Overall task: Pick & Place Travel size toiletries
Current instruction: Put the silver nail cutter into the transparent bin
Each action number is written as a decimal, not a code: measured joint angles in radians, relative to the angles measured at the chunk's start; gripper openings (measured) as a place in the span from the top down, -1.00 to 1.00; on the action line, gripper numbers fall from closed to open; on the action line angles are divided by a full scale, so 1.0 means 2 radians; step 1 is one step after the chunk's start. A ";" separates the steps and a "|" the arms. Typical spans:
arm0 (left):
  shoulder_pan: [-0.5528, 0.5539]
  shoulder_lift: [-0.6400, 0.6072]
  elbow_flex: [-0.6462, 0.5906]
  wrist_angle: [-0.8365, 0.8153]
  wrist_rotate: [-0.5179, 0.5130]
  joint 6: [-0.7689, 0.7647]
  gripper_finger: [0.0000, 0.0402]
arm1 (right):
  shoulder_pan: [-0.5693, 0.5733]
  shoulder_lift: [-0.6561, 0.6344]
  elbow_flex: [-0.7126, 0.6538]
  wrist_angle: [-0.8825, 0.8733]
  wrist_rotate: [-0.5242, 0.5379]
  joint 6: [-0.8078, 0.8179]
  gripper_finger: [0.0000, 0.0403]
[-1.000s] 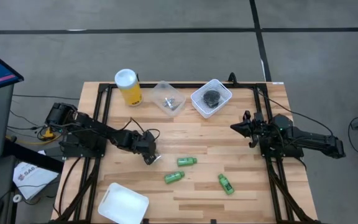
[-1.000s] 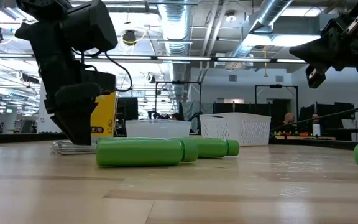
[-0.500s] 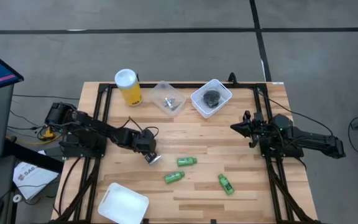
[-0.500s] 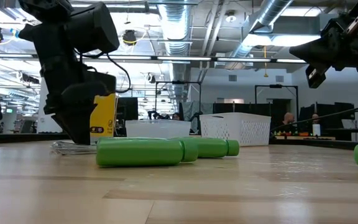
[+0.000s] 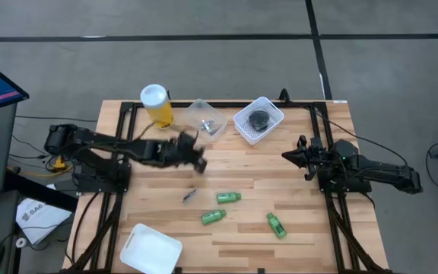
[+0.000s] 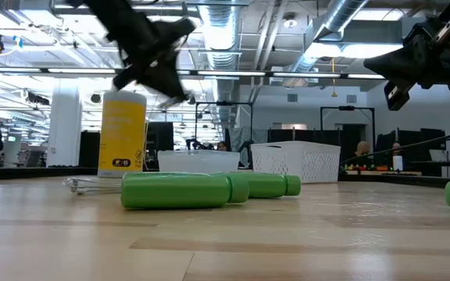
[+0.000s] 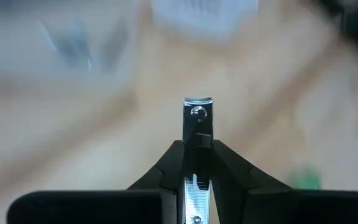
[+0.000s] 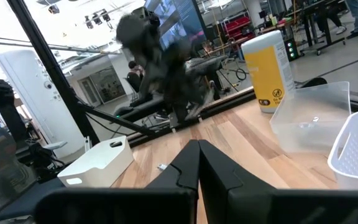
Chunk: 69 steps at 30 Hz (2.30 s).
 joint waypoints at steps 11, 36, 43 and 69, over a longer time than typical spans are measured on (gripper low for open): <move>0.154 0.088 0.099 0.073 -0.027 0.150 0.79 | 0.000 0.000 0.000 0.000 0.000 0.000 1.00; 0.215 0.246 0.107 0.084 0.007 0.100 0.79 | 0.000 0.000 0.000 0.000 0.000 0.000 1.00; 0.215 0.246 0.107 0.084 0.021 0.124 0.28 | 0.000 0.000 0.000 0.000 0.000 0.000 1.00; -0.129 0.014 0.091 -0.089 0.078 0.150 -0.09 | 0.000 0.000 0.000 0.000 0.000 0.000 1.00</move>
